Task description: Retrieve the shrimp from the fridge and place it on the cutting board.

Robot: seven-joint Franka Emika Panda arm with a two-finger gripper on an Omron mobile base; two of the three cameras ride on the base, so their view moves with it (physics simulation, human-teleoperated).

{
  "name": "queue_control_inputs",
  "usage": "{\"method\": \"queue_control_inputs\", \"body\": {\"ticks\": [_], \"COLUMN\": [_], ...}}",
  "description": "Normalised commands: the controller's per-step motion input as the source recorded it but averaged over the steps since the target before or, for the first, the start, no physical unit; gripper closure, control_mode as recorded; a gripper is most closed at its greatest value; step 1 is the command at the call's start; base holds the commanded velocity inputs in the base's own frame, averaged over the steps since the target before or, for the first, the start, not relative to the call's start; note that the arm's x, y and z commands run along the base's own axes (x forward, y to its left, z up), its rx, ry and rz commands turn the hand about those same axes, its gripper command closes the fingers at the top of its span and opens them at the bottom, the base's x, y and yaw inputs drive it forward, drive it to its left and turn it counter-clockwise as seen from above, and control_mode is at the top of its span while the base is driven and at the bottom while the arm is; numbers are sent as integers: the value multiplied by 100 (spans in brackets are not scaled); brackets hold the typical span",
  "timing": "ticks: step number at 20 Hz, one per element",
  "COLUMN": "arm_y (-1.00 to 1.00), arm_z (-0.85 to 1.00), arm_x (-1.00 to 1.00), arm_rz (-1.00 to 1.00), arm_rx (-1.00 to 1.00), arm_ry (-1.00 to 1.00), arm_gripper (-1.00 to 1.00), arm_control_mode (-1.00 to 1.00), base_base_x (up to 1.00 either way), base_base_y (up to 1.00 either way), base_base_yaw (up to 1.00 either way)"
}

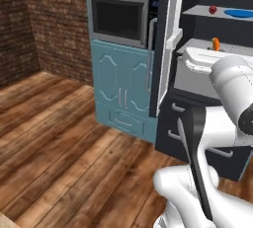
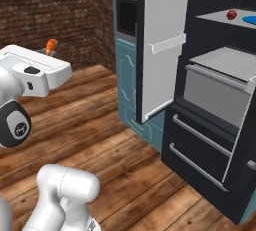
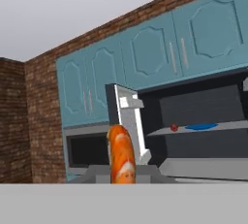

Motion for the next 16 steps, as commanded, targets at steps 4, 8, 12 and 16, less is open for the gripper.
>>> {"method": "queue_control_inputs", "body": {"ticks": [4, 8, 12, 16], "arm_y": [0, 0, 0, 0], "arm_z": [0, 0, 0, 0], "arm_x": [0, 0, 0, 0], "arm_rz": [0, 0, 0, 0], "arm_rx": [0, 0, 0, 0], "arm_ry": [0, 0, 0, 0], "arm_gripper": [100, 100, 100, 100], "arm_control_mode": [100, 100, 100, 100], "base_base_x": [-100, -100, -98, -48], "base_base_y": [-53, -48, -28, 4], "base_base_yaw": [13, 13, 16, 18]}}
